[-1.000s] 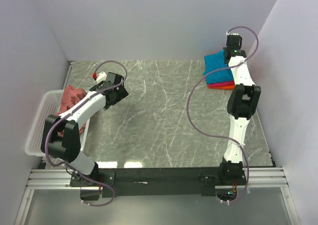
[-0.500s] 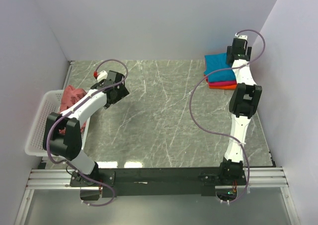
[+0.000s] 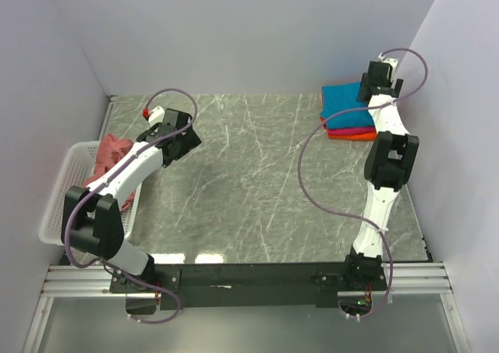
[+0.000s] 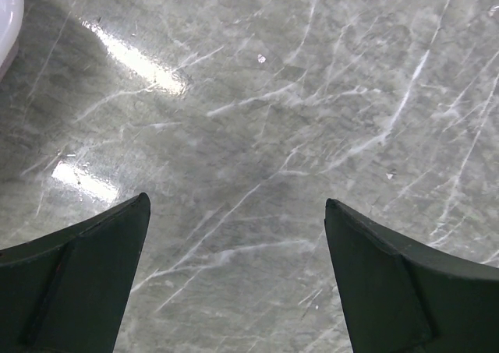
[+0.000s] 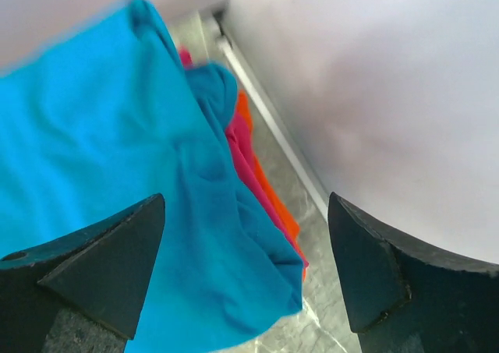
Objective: Fold and stack the t-shirts
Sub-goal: Neatly place the folded tshirt to the corner
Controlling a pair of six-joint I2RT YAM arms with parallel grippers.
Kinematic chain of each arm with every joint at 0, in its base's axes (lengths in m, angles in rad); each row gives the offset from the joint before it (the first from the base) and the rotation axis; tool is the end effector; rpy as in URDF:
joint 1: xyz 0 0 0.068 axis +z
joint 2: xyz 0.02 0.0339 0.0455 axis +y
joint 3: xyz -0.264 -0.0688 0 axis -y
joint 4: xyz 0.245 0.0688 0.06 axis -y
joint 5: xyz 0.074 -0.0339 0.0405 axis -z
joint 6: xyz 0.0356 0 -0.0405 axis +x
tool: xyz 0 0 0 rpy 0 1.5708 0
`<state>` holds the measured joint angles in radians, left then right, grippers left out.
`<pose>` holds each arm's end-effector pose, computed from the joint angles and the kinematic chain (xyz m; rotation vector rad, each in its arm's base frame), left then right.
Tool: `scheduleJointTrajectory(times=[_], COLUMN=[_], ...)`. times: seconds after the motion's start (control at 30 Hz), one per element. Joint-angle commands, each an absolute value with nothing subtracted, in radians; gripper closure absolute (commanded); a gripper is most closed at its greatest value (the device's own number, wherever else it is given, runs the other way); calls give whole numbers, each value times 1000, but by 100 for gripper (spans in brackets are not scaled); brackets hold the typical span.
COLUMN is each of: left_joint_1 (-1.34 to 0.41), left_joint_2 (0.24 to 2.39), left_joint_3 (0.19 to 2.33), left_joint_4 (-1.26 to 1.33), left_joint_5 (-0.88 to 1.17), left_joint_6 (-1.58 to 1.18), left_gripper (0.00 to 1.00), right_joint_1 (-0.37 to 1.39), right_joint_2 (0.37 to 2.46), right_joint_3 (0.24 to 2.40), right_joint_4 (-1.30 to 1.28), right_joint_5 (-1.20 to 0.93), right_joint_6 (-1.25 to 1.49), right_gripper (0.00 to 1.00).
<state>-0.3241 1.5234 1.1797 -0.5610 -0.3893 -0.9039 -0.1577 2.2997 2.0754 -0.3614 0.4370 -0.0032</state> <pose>0.3119 -0.0905 0.2671 -0.8365 2.2359 -0.0909 0.5276 -0.0991 0.2557 0.4178 2.1059 -0.5638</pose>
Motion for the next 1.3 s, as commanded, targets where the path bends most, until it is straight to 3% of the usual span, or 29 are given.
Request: scheduleJointTrajectory(times=[0.0, 0.17, 0.33, 0.73, 0.9, 1.27], left_joint_1=[-322, -324, -324, -324, -327, -334], left_joint_2=[1490, 1477, 1480, 1502, 1520, 1509], left_joint_3=[1193, 1174, 1172, 1164, 1175, 1189], left_joint_4=[-543, -528, -522, -528, -546, -546], left_joint_5=[-376, -370, -367, -356, -364, -357], left_joint_6=[-900, -899, -890, -891, -897, -894], left_gripper=[0, 0, 0, 1, 0, 1], right_joint_1=[-127, -126, -127, -175, -262, -285], right_joint_2=[2171, 2132, 2140, 2436, 2520, 2338], right_joint_3=[2100, 2119, 2097, 2270, 2310, 2198], right_joint_4=[-313, -328, -351, -327, -305, -255], right_joint_5=[463, 479, 224, 235, 60, -310], right_joint_6=[18, 54, 100, 245, 397, 330], right_gripper=[9, 9, 8, 4, 4, 4])
